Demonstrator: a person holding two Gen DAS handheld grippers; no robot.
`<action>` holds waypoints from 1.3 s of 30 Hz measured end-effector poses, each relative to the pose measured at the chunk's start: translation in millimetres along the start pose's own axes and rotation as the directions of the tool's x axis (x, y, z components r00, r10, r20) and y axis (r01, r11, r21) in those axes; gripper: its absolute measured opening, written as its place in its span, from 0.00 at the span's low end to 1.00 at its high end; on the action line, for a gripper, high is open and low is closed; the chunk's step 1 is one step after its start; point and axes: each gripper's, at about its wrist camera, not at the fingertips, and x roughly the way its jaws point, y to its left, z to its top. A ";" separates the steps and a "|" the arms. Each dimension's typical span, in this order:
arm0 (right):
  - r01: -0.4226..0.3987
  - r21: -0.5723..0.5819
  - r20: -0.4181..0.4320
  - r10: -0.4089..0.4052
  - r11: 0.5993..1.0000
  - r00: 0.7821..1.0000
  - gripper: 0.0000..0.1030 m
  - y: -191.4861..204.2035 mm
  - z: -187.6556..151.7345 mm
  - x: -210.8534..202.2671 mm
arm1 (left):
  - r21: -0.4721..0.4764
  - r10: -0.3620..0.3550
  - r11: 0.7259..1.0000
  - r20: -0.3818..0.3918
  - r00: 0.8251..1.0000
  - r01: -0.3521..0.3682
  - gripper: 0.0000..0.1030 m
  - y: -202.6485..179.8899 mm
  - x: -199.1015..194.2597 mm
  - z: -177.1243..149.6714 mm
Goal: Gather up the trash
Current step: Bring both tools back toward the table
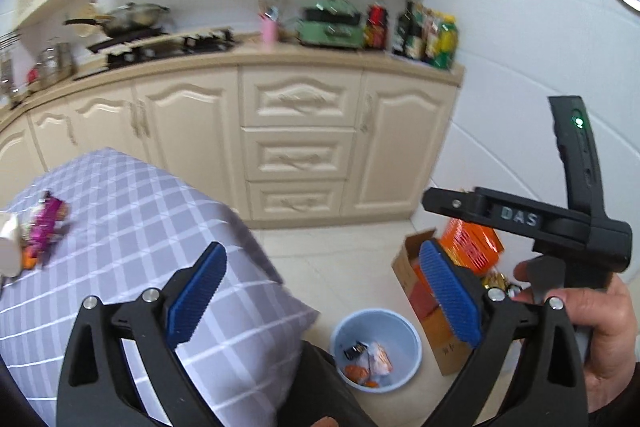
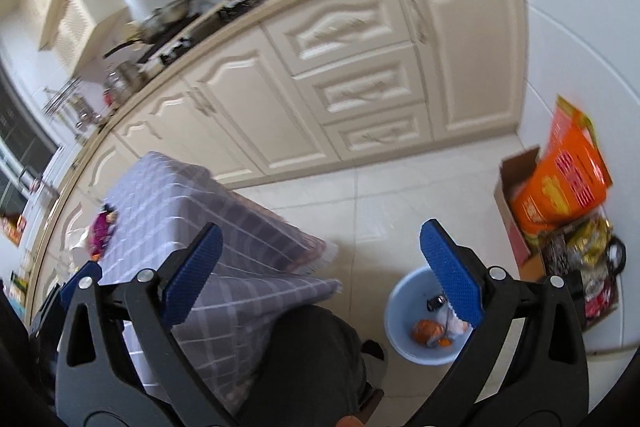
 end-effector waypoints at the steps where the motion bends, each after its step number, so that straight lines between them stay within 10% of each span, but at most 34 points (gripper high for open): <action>1: -0.009 -0.015 0.005 0.009 1.000 1.000 0.94 7.8 1.0 -1.1 | -0.008 0.009 1.000 0.010 1.000 -0.009 0.93 5.8 -5.4 0.9; 13: -0.135 -0.193 0.031 0.144 0.972 0.989 0.94 125.3 2.0 -7.8 | -0.133 0.193 0.975 0.122 0.974 -0.176 0.94 89.5 -79.9 6.7; 24: -0.223 -0.308 0.020 0.240 0.925 0.971 0.94 212.5 -7.1 -5.3 | -0.251 0.392 0.904 0.164 0.905 -0.346 0.94 163.7 -140.7 -6.6; 39: -0.288 -0.370 -0.097 0.272 0.883 0.958 0.94 293.3 -26.6 71.3 | -0.392 0.543 0.778 0.024 0.840 -0.491 0.94 279.6 -131.8 -32.3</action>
